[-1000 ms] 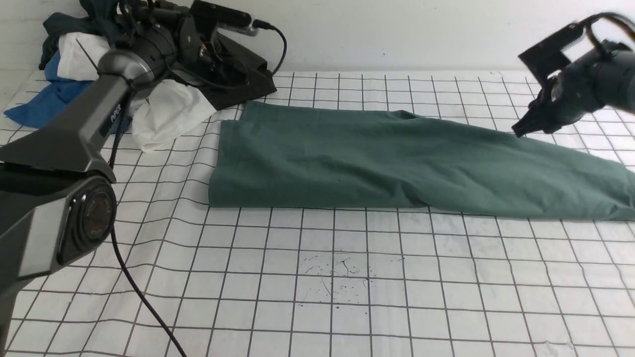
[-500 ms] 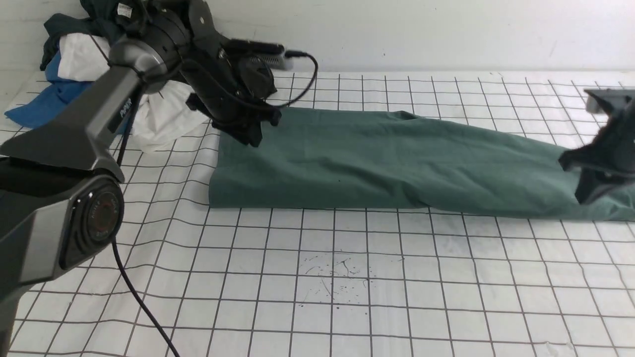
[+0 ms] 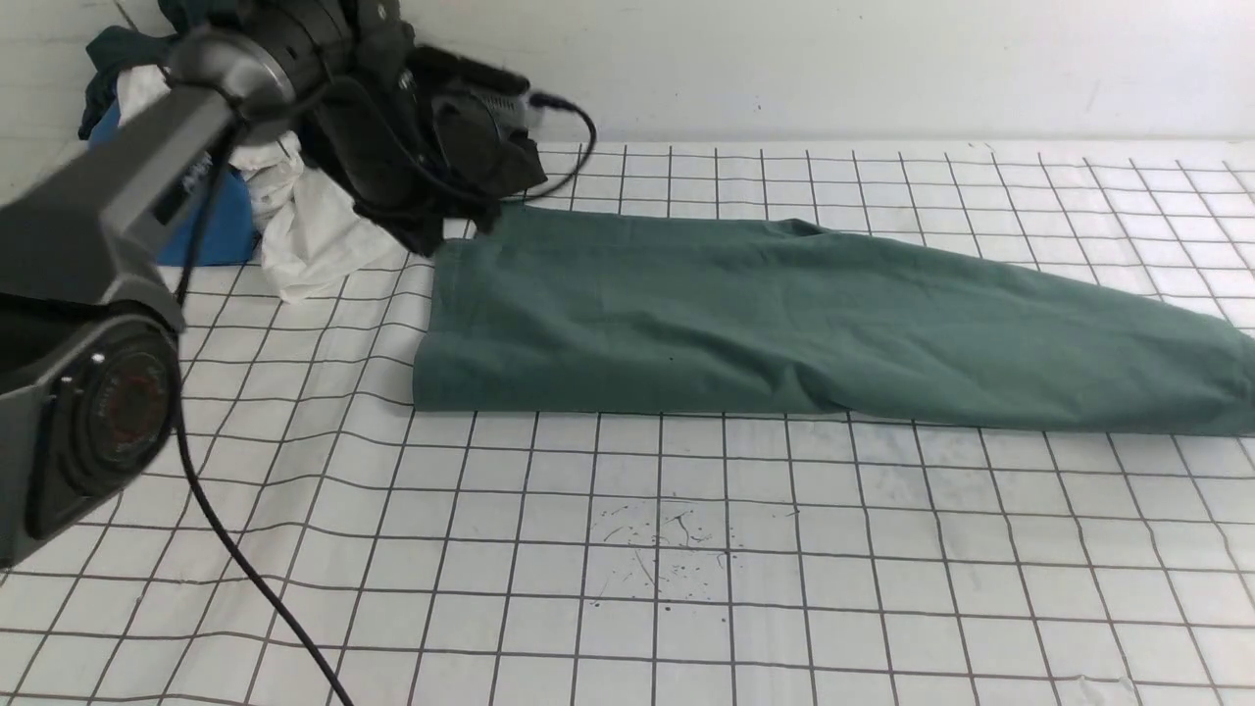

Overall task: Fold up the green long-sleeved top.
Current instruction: Use the right arm to clamp the right edge of the fabric

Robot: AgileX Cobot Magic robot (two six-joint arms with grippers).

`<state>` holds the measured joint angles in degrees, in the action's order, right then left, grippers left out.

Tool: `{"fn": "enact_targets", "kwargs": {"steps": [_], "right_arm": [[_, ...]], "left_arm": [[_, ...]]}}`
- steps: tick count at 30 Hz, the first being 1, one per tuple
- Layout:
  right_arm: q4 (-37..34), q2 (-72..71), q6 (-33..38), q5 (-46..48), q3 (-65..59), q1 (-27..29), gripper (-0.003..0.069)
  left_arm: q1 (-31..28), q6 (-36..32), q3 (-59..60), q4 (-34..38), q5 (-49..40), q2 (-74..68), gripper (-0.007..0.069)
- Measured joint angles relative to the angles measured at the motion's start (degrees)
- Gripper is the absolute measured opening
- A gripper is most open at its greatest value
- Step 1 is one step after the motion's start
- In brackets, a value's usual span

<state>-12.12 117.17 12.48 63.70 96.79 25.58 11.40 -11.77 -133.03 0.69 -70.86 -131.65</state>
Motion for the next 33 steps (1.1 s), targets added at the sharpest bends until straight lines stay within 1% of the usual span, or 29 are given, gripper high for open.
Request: {"fn": "enact_targets", "kwargs": {"steps": [1, 2, 3, 5, 7, 8, 9, 10, 11, 13, 14, 16, 17, 19, 20, 21, 22, 23, 24, 25, 26, 27, 29, 30, 31, 32, 33], "right_arm": [[-2.1, 0.1, 1.4, -0.2, 0.0, 0.2, 0.0036], [-4.0, 0.5, 3.0, -0.4, 0.0, 0.2, 0.0075], [-4.2, 0.6, 3.1, -0.4, 0.0, 0.2, 0.0082], [-6.1, 2.1, 4.2, -1.1, 0.0, 0.2, 0.016], [-6.6, 4.3, 4.4, -1.7, 0.0, 0.2, 0.029], [-6.8, 5.1, 4.4, -1.7, 0.0, 0.2, 0.0332], [-6.9, 5.3, 4.4, -1.8, 0.0, 0.2, 0.0343], [-7.5, 6.9, 4.4, -2.1, 0.0, 0.2, 0.0413], [-8.0, 7.8, 4.4, -2.4, 0.0, 0.2, 0.0457], [-8.9, 9.4, 4.4, -2.8, 0.0, 0.2, 0.0512], [-9.6, 10.1, 4.4, -3.1, 0.1, 0.2, 0.052], [-10.8, 10.4, 4.4, -3.4, 0.2, 0.3, 0.0499], [-11.2, 10.5, 4.4, -3.4, 0.2, 0.4, 0.0466], [-12.2, 10.7, 4.6, -3.8, 0.2, 0.4, 0.0375], [-12.8, 10.8, 4.9, -3.8, 0.2, 0.4, 0.0296], [-12.9, 10.9, 5.0, -3.8, 0.3, 0.4, 0.0282], [-13.4, 11.1, 5.4, -3.6, 0.5, 0.4, 0.018], [-13.5, 11.2, 6.0, -3.4, 1.0, 0.4, 0.0099], [-13.5, 11.2, 6.1, -3.2, 1.1, 0.4, 0.0088], [-13.0, 11.2, 6.6, -2.4, 2.3, 0.3, 0.003], [-12.8, 11.2, 6.6, -2.3, 2.3, 0.3, 0.0027], [-11.1, 10.9, 6.7, -1.3, 3.8, 0.3, 0.0018], [-6.3, 10.0, 5.8, 0.8, 6.9, 0.2, 0.0015], [-5.8, 9.8, 5.6, 1.2, 7.5, 0.1, 0.0015], [-3.0, 9.1, 4.6, 1.9, 8.7, 0.1, 0.0015], [1.2, 7.8, 2.2, 3.0, 11.3, 0.0, 0.0015], [3.2, 6.7, 0.7, 3.5, 12.8, 0.0, 0.0015]], "left_arm": [[-0.1, 0.0, 0.0, -0.2, 0.0, 2.9, 0.0015], [-0.1, 0.0, 0.0, -0.2, 0.0, 6.0, 0.0015], [-0.1, 0.0, 0.0, -0.2, 0.0, 6.0, 0.0015], [-0.1, 0.0, 0.1, 0.4, 0.0, 12.0, 0.0015], [-0.1, 0.0, 1.2, 1.4, -0.3, 19.5, 0.0015], [-0.1, -0.2, 1.6, 1.6, -0.4, 21.8, 0.0015], [-0.1, -0.2, 1.8, 1.7, -0.5, 21.8, 0.0015], [-0.1, -0.6, 3.8, 1.8, -0.8, 26.4, 0.0015], [-0.1, -0.9, 5.2, 1.8, -0.9, 29.2, 0.0015], [-0.1, -1.8, 9.5, 1.7, -1.1, 34.2, 0.0015], [-0.1, -2.4, 13.1, 1.7, -1.2, 37.8, 0.0015], [-0.1, -2.7, 17.6, 1.7, -1.2, 41.7, 0.0015], [-0.1, -2.8, 20.7, 1.7, -1.3, 43.8, 0.0015], [-0.1, -2.8, 26.9, 1.5, -1.3, 47.7, 0.0015], [-0.1, -2.8, 30.1, 1.3, -1.3, 49.3, 0.0015], [-0.1, -2.8, 30.7, 1.2, -1.3, 49.7, 0.0015], [-0.1, -2.7, 35.1, 0.5, -1.4, 51.8, 0.0015], [-0.1, -2.7, 39.4, -0.7, -1.4, 53.7, 0.0015], [-0.1, -2.7, 39.4, -0.7, -1.4, 54.0, 0.0015], [-0.1, -2.4, 45.4, -2.8, -1.3, 56.5, 0.0015], [-0.1, -2.3, 45.4, -2.8, -1.3, 56.8, 0.0015], [-0.1, -1.5, 49.7, -5.0, -1.3, 58.6, 0.0015], [-0.1, 2.6, 56.9, -8.4, -1.2, 62.7, 0.0015], [-0.1, 3.0, 58.3, -8.9, -1.2, 63.9, 0.0015], [-0.1, 4.7, 60.4, -9.6, -1.1, 64.7, 0.0015], [-0.1, 7.5, 66.9, -11.4, -1.0, 68.6, 0.0015], [-0.1, 8.9, 70.5, -12.1, -0.9, 70.7, 0.0015]]}}
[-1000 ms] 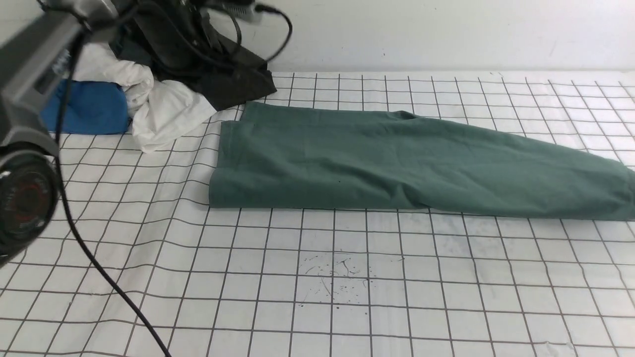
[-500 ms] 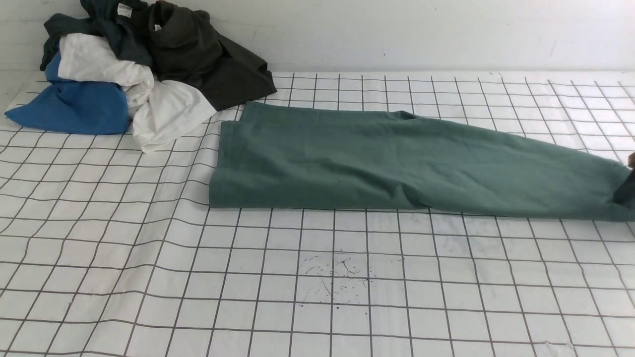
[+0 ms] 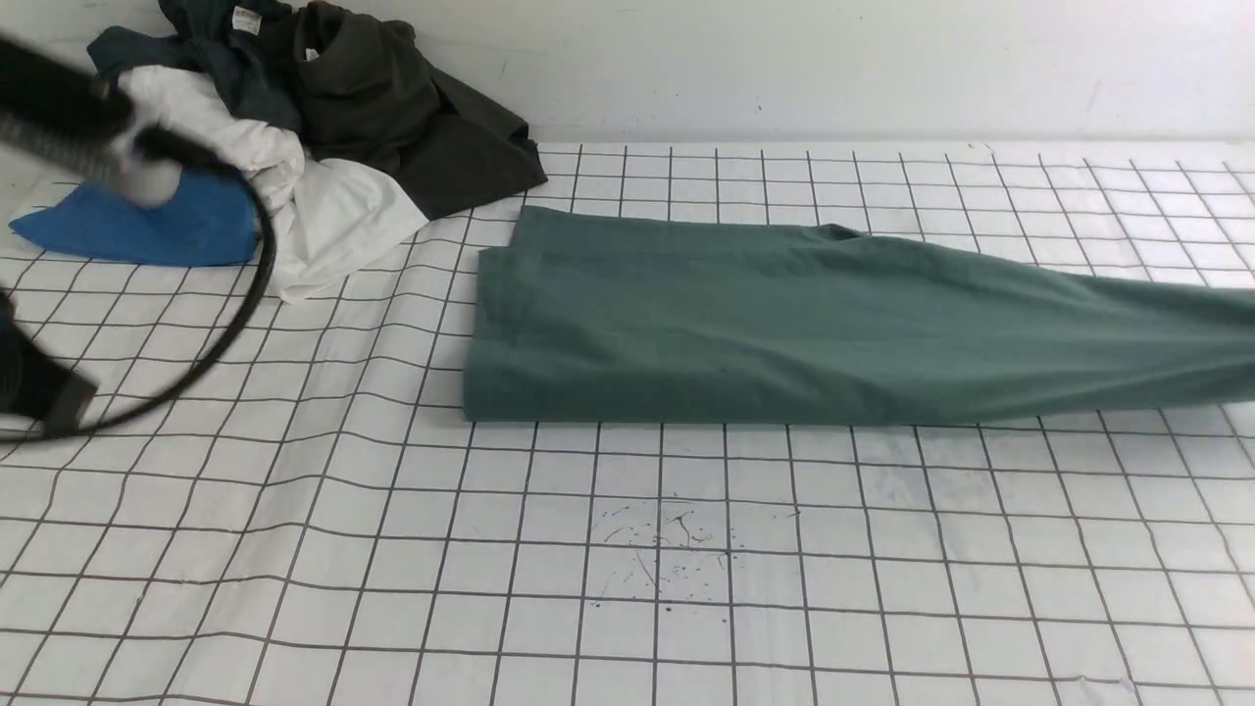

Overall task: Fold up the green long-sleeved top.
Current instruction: Use the right arm to drag the right edge of the fabric to the left and folds it over the left edge

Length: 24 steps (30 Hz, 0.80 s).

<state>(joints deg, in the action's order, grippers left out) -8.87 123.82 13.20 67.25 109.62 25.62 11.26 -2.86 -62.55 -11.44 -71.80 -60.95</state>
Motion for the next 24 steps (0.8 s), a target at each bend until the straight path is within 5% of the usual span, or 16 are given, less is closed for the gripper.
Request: {"fn": "enact_targets", "kwargs": {"steps": [7, 16, 24], "right_arm": [[-0.3, -8.6, -2.3, 2.4, 6.0, -5.6, 0.0014], [-13.1, -7.2, -1.9, -8.7, 6.5, -38.8, 0.0014], [-17.1, 7.1, 1.3, -26.9, 6.5, -54.2, 0.0042]], "left_arm": [[0.0, 4.5, 18.7, -3.6, 11.1, 9.4, 0.0015], [0.0, 11.6, 24.2, -4.2, 23.5, 11.1, 0.0015], [0.0, 13.9, 24.2, -4.2, 25.5, 11.1, 0.0015]]}}
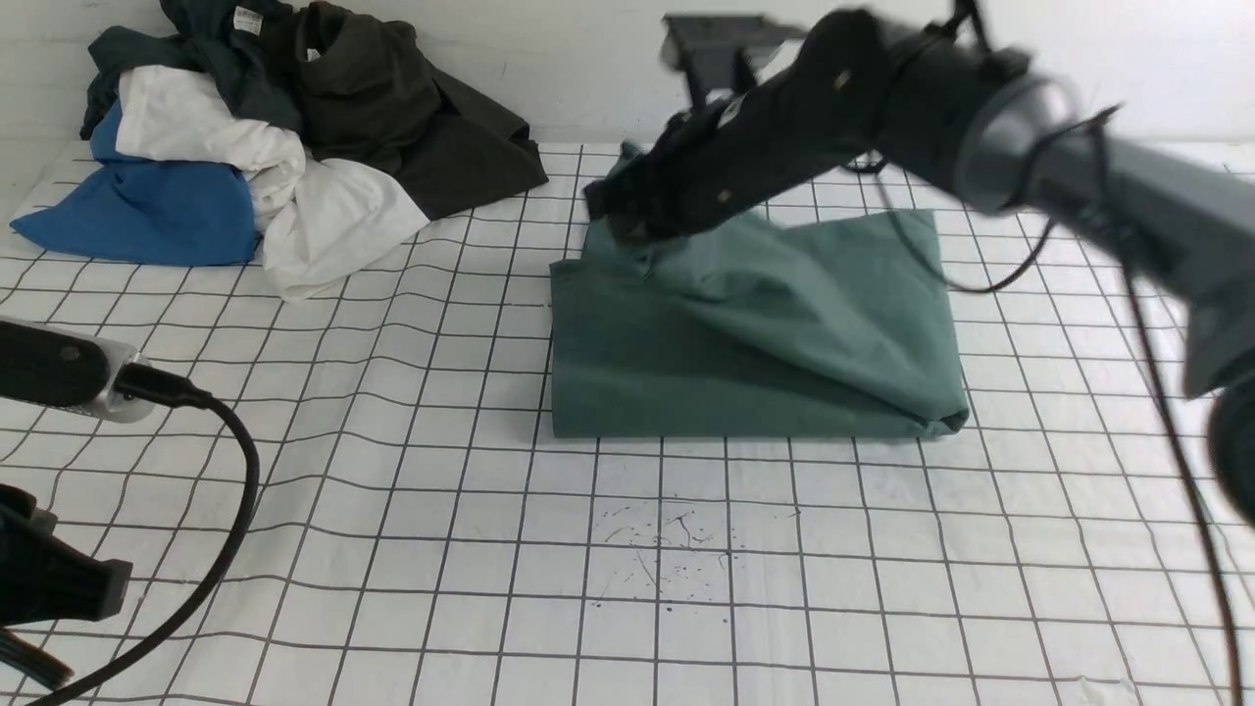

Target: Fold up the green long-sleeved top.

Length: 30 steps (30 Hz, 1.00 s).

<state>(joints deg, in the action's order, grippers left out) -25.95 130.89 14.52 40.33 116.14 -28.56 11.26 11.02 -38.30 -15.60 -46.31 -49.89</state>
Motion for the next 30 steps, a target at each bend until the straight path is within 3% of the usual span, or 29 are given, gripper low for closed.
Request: {"fn": "enact_targets", "kwargs": {"steps": [1, 8, 13, 17, 21, 22, 23, 24, 26, 30], "right_arm": [[-0.2, 0.3, 0.0, -0.3, 0.0, -0.1, 0.0042], [-2.6, 2.0, 0.3, -3.4, 1.5, 0.2, 0.029], [-2.6, 0.1, 0.4, -1.3, 5.1, 0.4, 0.0342], [-1.2, 0.7, 0.1, 1.1, 5.4, 0.4, 0.029], [-1.0, 5.6, -1.4, 6.0, 5.4, -0.5, 0.0148], [-1.0, 5.9, -1.4, 6.5, 5.4, -0.6, 0.0141], [-0.9, 8.4, -0.5, 7.8, 5.2, -1.6, 0.0076], [-0.9, 8.7, -0.5, 8.0, 5.2, -1.7, 0.0076], [-0.6, 10.0, 1.3, 8.5, 5.4, -2.8, 0.0008], [2.4, 6.8, 2.6, 13.4, 9.1, -3.0, -0.0012]], "left_arm": [[0.0, 0.1, 0.0, 0.0, 0.0, 0.0, 0.0015], [0.0, 0.5, 0.1, 1.0, 0.0, 0.0, 0.0015], [0.0, 0.5, 0.1, 1.6, 0.0, 0.0, 0.0015], [0.0, 0.5, 0.1, 2.5, 0.0, 0.0, 0.0015], [0.0, 0.5, 0.1, 4.3, 0.4, 0.0, 0.0015], [0.0, 0.5, 0.1, 4.5, 0.6, 0.0, 0.0015], [0.0, 0.3, 0.1, 5.0, 1.2, 0.0, 0.0015], [0.0, 0.3, 0.1, 5.0, 1.2, 0.0, 0.0015], [0.0, 0.0, 0.1, 5.1, 1.5, 0.6, 0.0015], [0.0, -0.2, 0.3, 5.1, 4.3, 6.2, 0.0015]]}}
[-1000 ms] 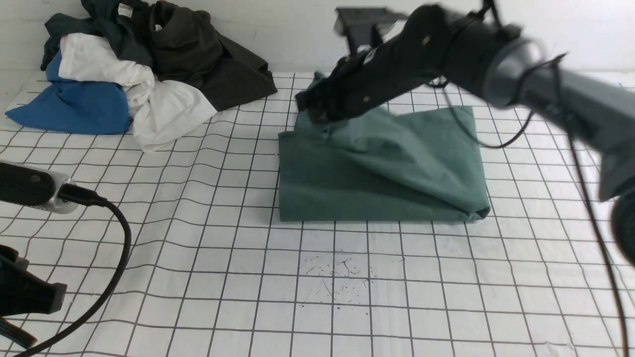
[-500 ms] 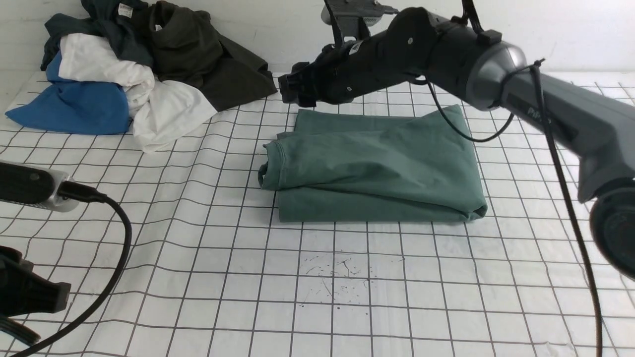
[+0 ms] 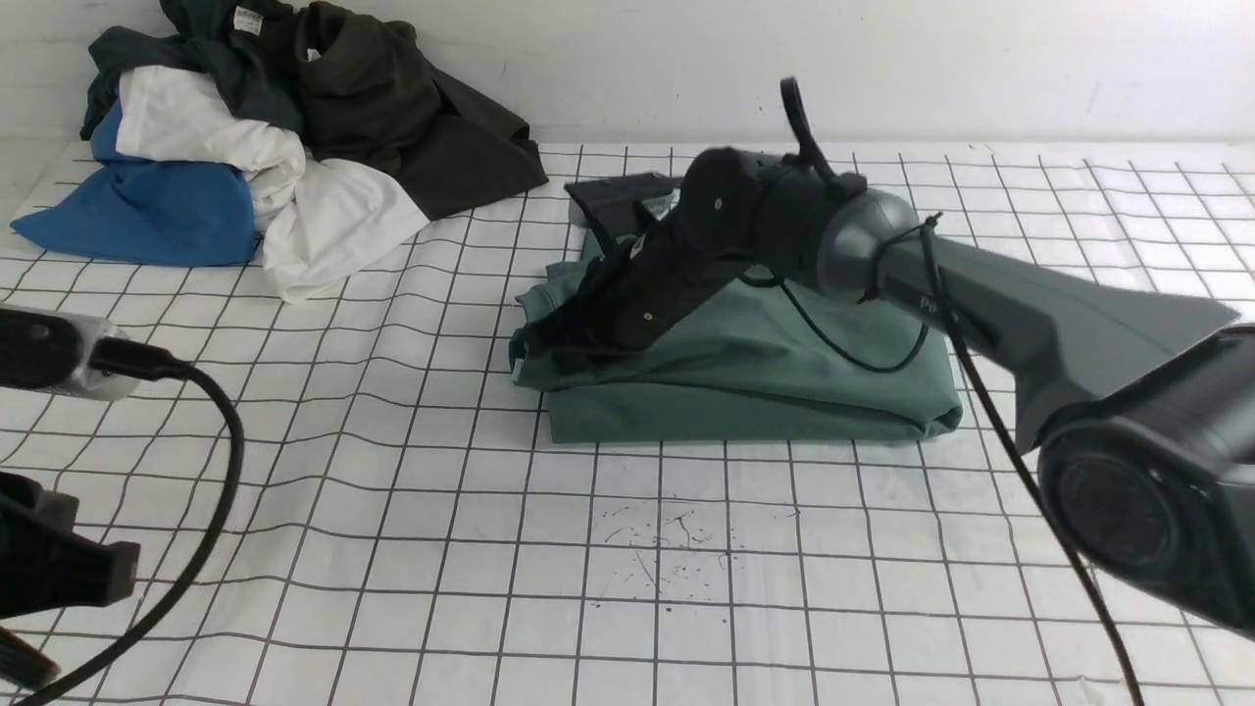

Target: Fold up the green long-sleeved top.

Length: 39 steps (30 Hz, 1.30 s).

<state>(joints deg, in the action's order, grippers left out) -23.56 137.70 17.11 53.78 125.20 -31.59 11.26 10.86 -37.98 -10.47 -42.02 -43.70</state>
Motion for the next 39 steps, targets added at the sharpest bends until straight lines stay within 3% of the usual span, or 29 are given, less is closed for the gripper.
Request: {"fn": "enact_targets", "kwargs": {"steps": [3, 6, 11, 15, 23, 27, 35, 39], "right_arm": [[4.8, -3.9, 0.7, 5.6, 4.1, 0.0, -0.0013], [16.9, -12.7, 2.1, 15.0, 10.0, 0.0, -0.0014], [28.2, -24.4, -0.9, 17.4, 8.6, 1.6, -0.0014], [31.9, -39.8, -4.6, 18.2, -6.3, 5.2, -0.0014], [30.5, -59.5, -8.1, 16.6, -40.0, 5.8, -0.0014], [28.3, -68.5, -13.3, 6.6, -58.6, 5.8, -0.0014], [24.3, -83.0, -12.5, -35.4, -94.1, 5.8, -0.0014], [24.3, -85.8, -12.3, -43.0, -100.8, 5.8, -0.0014]], "left_arm": [[0.0, -1.1, 1.0, -0.5, 3.6, 6.3, 0.0015], [0.0, -4.1, 5.9, -1.5, 9.3, 17.5, 0.0015], [0.0, -4.5, 14.5, -1.5, 14.4, 28.3, 0.0015], [0.0, -4.5, 23.2, -1.5, 23.7, 37.3, 0.0015], [0.0, -4.7, 29.5, -1.9, 37.3, 41.4, 0.0015], [0.3, -4.8, 29.5, -2.0, 38.1, 41.4, 0.0015], [0.4, -5.3, 29.5, -2.6, 37.4, 41.4, 0.0015], [0.4, -5.3, 29.5, -2.6, 37.4, 41.4, 0.0015]]}}
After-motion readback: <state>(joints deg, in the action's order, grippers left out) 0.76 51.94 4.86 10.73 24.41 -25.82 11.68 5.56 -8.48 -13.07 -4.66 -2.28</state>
